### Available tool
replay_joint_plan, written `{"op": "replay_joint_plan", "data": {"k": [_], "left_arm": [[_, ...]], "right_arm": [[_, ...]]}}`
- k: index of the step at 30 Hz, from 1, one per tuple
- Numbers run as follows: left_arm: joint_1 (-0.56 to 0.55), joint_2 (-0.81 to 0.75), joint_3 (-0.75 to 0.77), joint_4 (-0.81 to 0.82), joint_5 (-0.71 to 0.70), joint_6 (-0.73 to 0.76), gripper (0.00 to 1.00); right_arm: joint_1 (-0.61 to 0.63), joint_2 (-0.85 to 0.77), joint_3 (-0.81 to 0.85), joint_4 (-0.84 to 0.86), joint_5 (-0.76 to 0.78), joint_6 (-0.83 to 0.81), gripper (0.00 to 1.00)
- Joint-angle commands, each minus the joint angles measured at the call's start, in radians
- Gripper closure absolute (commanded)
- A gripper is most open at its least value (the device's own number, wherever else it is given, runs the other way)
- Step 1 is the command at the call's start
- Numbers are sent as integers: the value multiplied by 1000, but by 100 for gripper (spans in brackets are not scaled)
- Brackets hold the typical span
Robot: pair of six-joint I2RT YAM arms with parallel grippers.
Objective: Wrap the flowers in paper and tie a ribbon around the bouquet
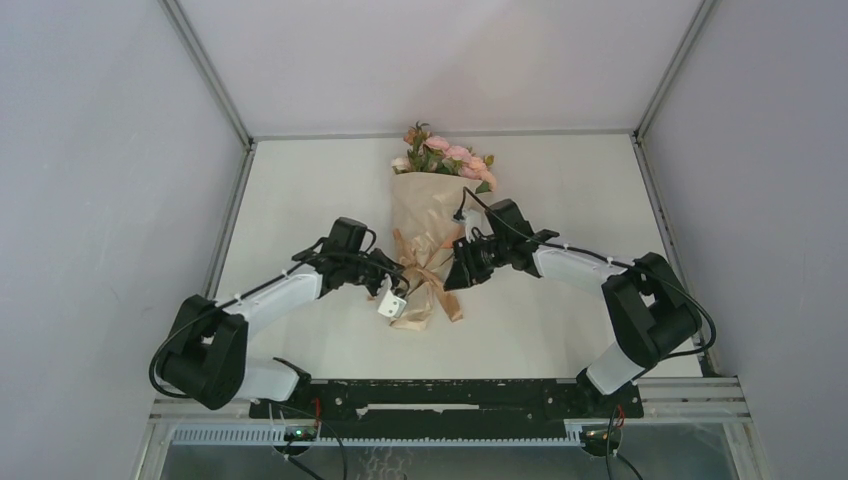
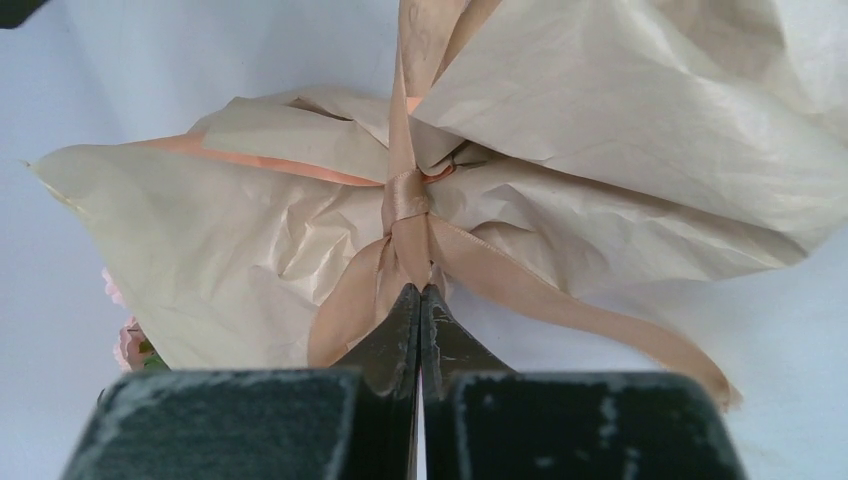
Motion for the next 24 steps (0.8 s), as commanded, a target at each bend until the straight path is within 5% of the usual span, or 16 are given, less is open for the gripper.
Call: {"op": "replay_joint_plan", "data": {"k": [1, 12, 24], "left_arm": [[-4, -58, -26, -89, -9, -12, 100], [9, -101, -45, -179, -83, -48, 100], [34, -97, -58, -177, -74, -127, 100]], "right_arm": [[22, 27, 27, -18, 26, -26, 60], [64, 72, 1, -23, 134, -42, 45], [63, 1, 0, -81, 158, -80, 44]]}}
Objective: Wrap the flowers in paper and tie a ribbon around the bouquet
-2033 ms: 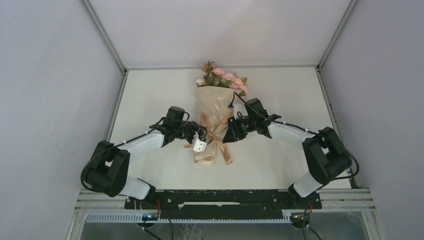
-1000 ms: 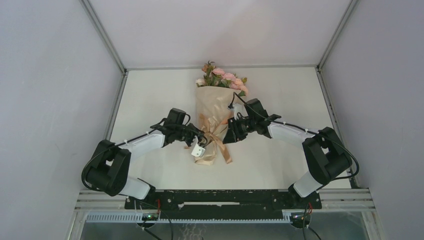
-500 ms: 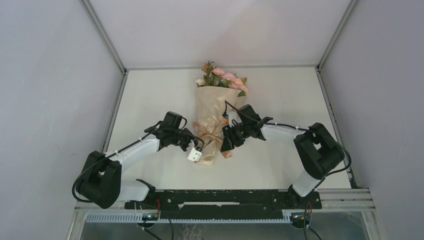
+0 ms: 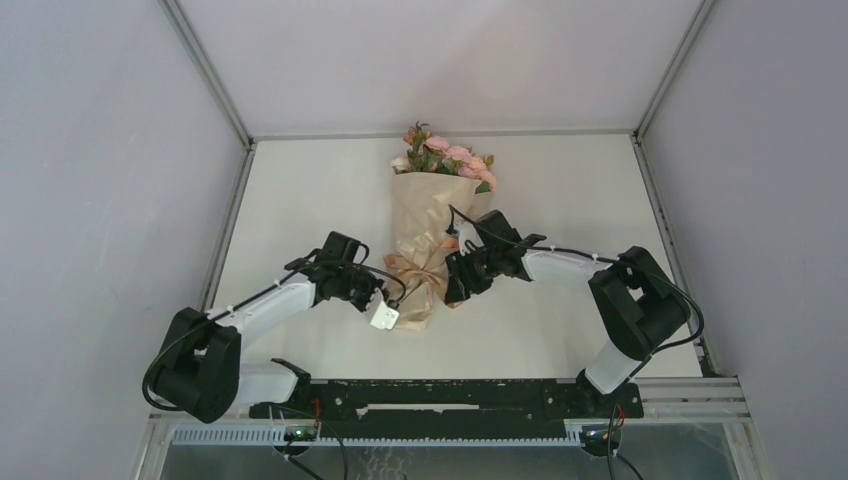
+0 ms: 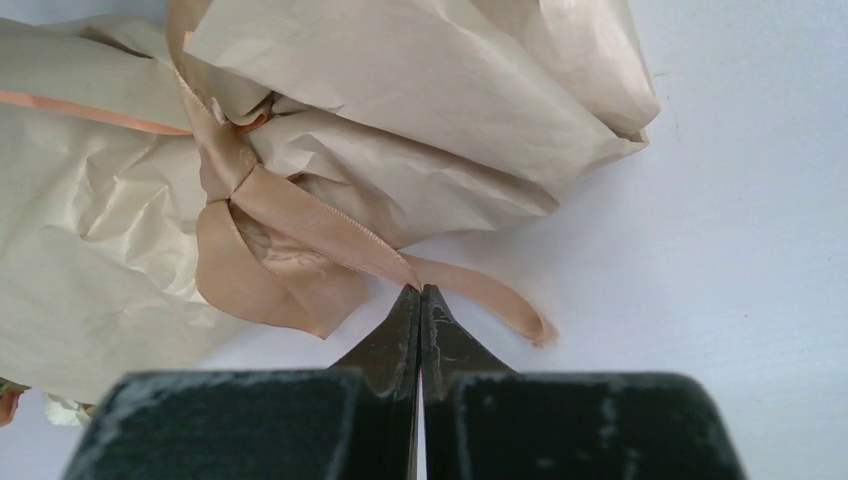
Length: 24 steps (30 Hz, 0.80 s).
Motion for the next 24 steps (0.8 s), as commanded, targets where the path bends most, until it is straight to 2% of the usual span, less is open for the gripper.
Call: {"op": "replay_joint_plan", "data": {"k": [1, 4, 8, 11, 24], "left_arm": [[9, -11, 26, 35, 49, -123, 100], [9, -5, 51, 21, 55, -138, 100], [18, -14, 23, -99, 18, 4, 100], [18, -31, 8, -160, 15, 34, 100], [20, -43, -24, -206, -16, 80, 100]], "right_arm": [[-6, -75, -2, -18, 8, -34, 44], [-19, -95, -23, -5, 3, -26, 44], [-37, -96, -60, 24, 23, -5, 43], [-18, -81, -59, 42, 65, -7, 43], [14, 34, -53, 189, 87, 29, 42]]}}
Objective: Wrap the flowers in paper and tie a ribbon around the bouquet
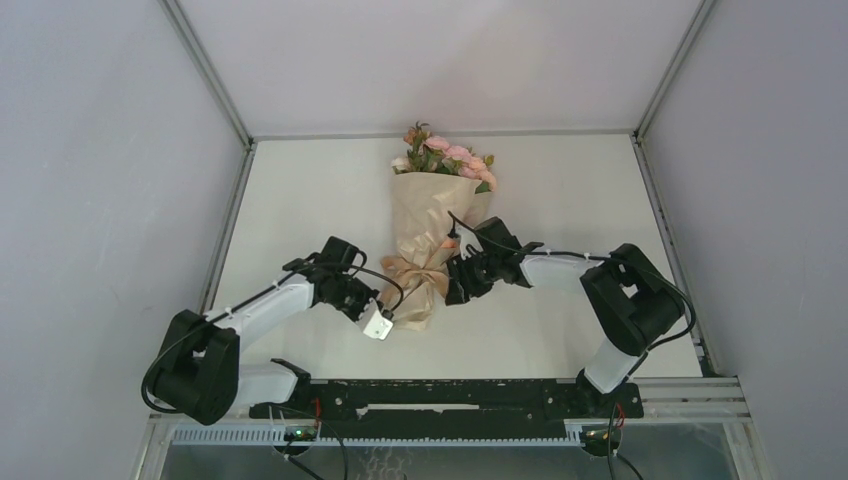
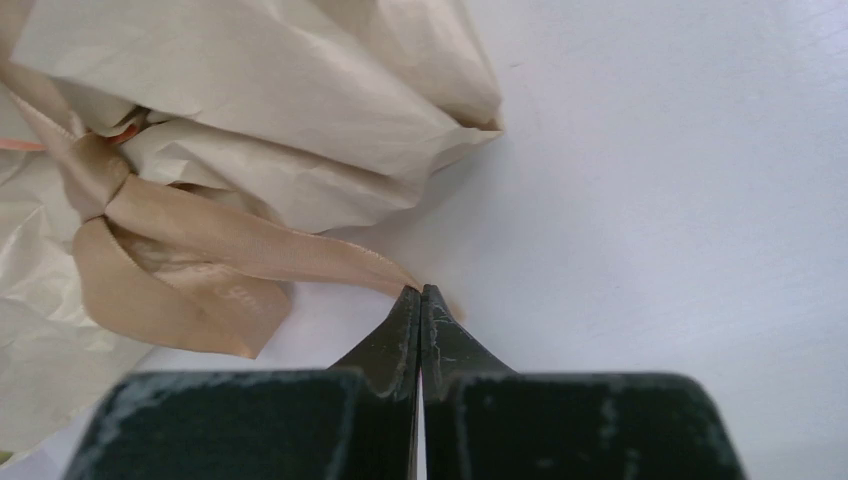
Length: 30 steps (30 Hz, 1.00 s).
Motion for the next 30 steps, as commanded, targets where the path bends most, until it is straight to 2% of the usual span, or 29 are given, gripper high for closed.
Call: {"op": "replay_joint_plan", "data": {"k": [1, 9, 11, 13, 16, 17, 18, 20, 21, 25, 27, 30], "left_arm": [[6, -40, -30, -61, 2, 53, 100], [6, -43, -33, -92, 14, 70, 100], [6, -44, -35, -102, 14, 76, 100], [6, -45, -36, -113, 20, 87, 100], [6, -52, -34, -126, 30, 89, 100], [6, -54, -24, -130, 32, 75, 100], [6, -55, -7, -128, 39, 41, 95], [8, -53, 44, -115, 45, -83, 75], [13, -50, 67, -107, 43, -130, 69], [64, -28, 124, -44, 31, -204, 57], [80, -2, 136, 123, 23, -361, 40], [80, 64, 137, 449, -23, -594, 24]], "right_arm": [[17, 25, 13, 106, 21, 30, 42], [28, 55, 14, 135, 67, 47, 43], [28, 55, 14, 151, 75, 48, 47], [28, 60, 14, 178, 77, 49, 59], [26, 71, 18, 184, 61, 49, 94], [26, 70, 19, 182, 56, 49, 100], [26, 68, 19, 176, 50, 47, 100], [28, 59, 19, 163, 42, 41, 100], [29, 53, 19, 156, 39, 38, 100], [37, 36, 19, 150, 34, 31, 100], [39, 30, 19, 121, 34, 31, 100], [42, 23, 19, 118, 34, 31, 100]]}}
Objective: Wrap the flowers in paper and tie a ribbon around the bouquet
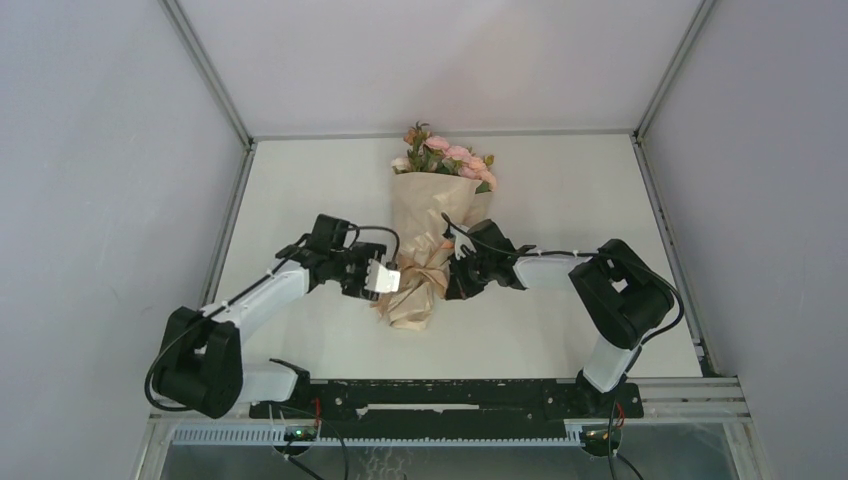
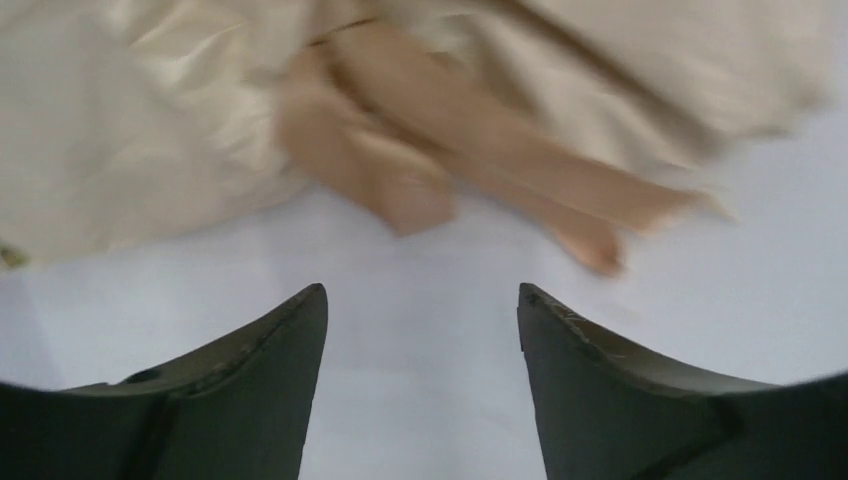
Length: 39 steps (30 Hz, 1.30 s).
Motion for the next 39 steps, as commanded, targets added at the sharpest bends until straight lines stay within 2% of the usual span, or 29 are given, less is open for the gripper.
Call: {"op": "replay_joint_plan", "data": {"k": [1, 4, 6, 10, 13, 15, 16, 17, 20, 23, 24, 29, 31, 34, 39], "left_arm": [[10, 96, 54, 428, -22, -331, 21], [-13, 161, 74, 370, 10, -240, 12], [-44, 199, 77, 330, -27, -172, 10], [-54, 259, 91, 367, -88, -159, 17], [-56, 256, 102, 190, -66, 28, 17], [-60, 263, 101, 120, -74, 77, 18], [-65, 272, 103, 114, -84, 71, 22], [-68, 279, 101, 125, -95, 55, 31], [-74, 279, 83, 234, -112, -14, 65], [-75, 268, 70, 290, -113, -35, 95], [-74, 265, 66, 318, -114, -57, 99], [-71, 227, 50, 432, -96, -137, 100], [-66, 228, 39, 500, -115, -123, 100], [-42, 251, 24, 737, -139, -96, 100], [-31, 303, 86, 841, -53, 4, 100]], "right_arm": [[14, -43, 18, -11, -9, -13, 100], [15, -49, 18, -12, -6, -12, 100], [15, -52, 18, -19, -3, -12, 100], [15, -51, 18, -20, -14, -11, 100], [15, -47, 18, -21, -15, -13, 100], [15, -47, 18, -21, -14, -13, 100], [15, -47, 18, -20, -14, -13, 100], [15, -47, 18, -21, -14, -12, 100], [15, -53, 18, -33, -13, -15, 100], [15, -59, 18, -44, -13, -17, 100], [16, -59, 18, -45, -14, -18, 100], [27, -64, 18, -58, -10, -16, 100], [34, -69, 18, -71, -10, -16, 100], [55, -73, 17, -104, -7, -23, 100], [85, -45, 3, -114, -18, -16, 100]]}}
